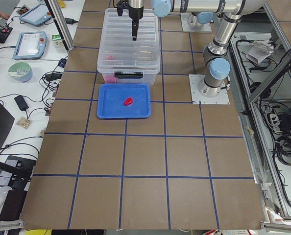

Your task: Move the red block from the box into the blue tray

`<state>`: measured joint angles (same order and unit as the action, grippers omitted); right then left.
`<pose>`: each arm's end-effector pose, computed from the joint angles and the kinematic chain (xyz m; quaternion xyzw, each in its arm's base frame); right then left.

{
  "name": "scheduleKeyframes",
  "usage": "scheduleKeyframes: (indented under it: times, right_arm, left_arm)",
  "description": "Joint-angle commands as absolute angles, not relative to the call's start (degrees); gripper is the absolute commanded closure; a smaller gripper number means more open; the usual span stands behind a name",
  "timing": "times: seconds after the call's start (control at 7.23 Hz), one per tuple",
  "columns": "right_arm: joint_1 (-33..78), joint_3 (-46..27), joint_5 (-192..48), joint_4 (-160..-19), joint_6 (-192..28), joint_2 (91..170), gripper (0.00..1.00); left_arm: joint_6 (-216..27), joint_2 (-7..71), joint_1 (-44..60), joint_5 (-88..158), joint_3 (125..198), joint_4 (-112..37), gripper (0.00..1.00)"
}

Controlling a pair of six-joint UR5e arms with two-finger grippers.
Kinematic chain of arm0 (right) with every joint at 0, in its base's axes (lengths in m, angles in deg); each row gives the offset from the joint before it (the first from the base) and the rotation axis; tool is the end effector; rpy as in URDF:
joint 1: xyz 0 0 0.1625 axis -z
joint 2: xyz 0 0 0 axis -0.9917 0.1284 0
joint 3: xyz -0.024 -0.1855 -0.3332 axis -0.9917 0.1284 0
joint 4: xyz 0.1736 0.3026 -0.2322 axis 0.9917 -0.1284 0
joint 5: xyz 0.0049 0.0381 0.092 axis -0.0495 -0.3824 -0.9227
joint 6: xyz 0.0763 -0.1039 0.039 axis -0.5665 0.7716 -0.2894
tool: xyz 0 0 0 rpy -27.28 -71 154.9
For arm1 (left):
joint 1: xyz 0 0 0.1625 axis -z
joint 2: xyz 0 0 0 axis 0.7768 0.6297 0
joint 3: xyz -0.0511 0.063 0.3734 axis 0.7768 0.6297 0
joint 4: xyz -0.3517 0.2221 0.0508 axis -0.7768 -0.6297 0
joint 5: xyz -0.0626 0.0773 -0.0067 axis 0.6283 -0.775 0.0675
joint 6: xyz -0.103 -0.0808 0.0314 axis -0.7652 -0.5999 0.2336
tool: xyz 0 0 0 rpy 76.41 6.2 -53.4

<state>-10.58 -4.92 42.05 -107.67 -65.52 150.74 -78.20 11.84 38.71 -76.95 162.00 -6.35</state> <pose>0.1600 -0.5023 0.4324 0.0282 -0.9981 0.0540 0.0045 -0.1294 -0.5032 0.4084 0.0097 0.9994 -0.0321 0.0048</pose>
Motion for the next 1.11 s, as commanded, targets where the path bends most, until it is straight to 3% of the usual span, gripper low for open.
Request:
scheduleKeyframes:
  times: [0.0,0.97]
  right_arm:
    - [-10.8,-5.1,41.9,-107.7,-65.5,150.5,0.0]
    - [-10.8,-5.0,42.0,-107.8,-65.9,150.5,0.0]
  left_arm:
    - [-78.2,12.3,38.9,-76.9,162.1,-6.5,0.0]
    - [-78.2,13.6,38.4,-76.7,159.7,-8.5,0.0]
